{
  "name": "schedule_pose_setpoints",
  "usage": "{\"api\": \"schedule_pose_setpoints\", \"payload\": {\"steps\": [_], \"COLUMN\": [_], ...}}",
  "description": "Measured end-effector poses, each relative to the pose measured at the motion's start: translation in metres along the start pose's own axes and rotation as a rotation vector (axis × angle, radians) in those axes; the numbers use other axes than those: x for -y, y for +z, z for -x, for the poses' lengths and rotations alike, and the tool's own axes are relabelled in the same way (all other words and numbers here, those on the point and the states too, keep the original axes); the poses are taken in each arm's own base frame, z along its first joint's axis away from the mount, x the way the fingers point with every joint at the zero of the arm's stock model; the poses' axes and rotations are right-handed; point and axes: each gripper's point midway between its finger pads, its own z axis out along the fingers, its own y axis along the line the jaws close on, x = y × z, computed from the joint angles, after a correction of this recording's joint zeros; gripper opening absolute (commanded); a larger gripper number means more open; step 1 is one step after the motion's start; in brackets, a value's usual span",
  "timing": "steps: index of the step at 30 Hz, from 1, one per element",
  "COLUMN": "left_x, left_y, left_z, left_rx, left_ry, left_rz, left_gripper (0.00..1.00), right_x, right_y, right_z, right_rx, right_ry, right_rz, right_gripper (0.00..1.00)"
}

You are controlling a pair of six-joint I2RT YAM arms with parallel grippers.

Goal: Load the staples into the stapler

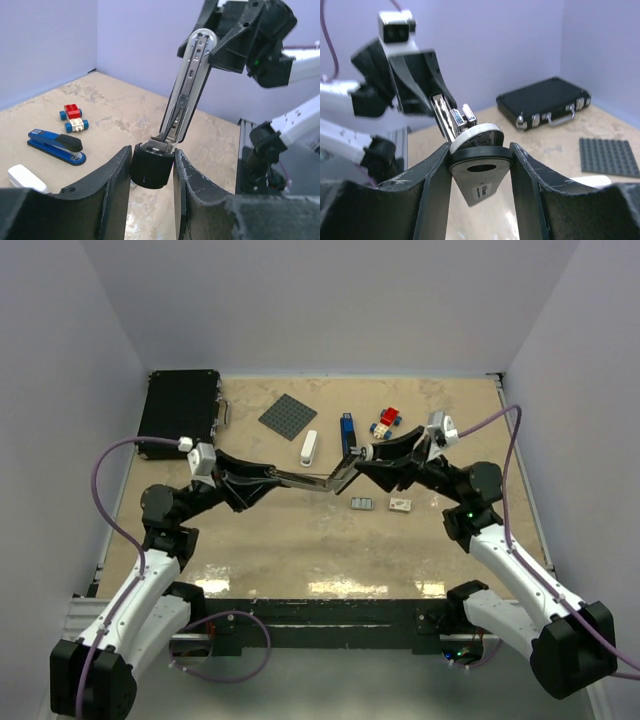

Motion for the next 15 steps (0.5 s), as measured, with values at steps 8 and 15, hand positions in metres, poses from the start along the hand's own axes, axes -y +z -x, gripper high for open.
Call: {"api": "schedule_pose_setpoints", "payload": {"steps": [8, 15], "left_x": [-0.017, -0.026], "left_y": [-0.019, -0.035], "left_z": [-0.021, -0.033], "left_rx": [0.180, 0.297], "left_ry": [-0.310, -0.519], "left_rz": [0.151, 0.228], "left_gripper": [0.00, 0.00], "right_x": [-0.006, -0.008], "right_y": [0.000, -0.002], "right_z": [0.049, 0.070], "right_rx": [0.210, 0.297], "right_ry": [0.047, 0.044], "right_rz": [-0.013, -0.021], "right_gripper": [0.00, 0.00]}}
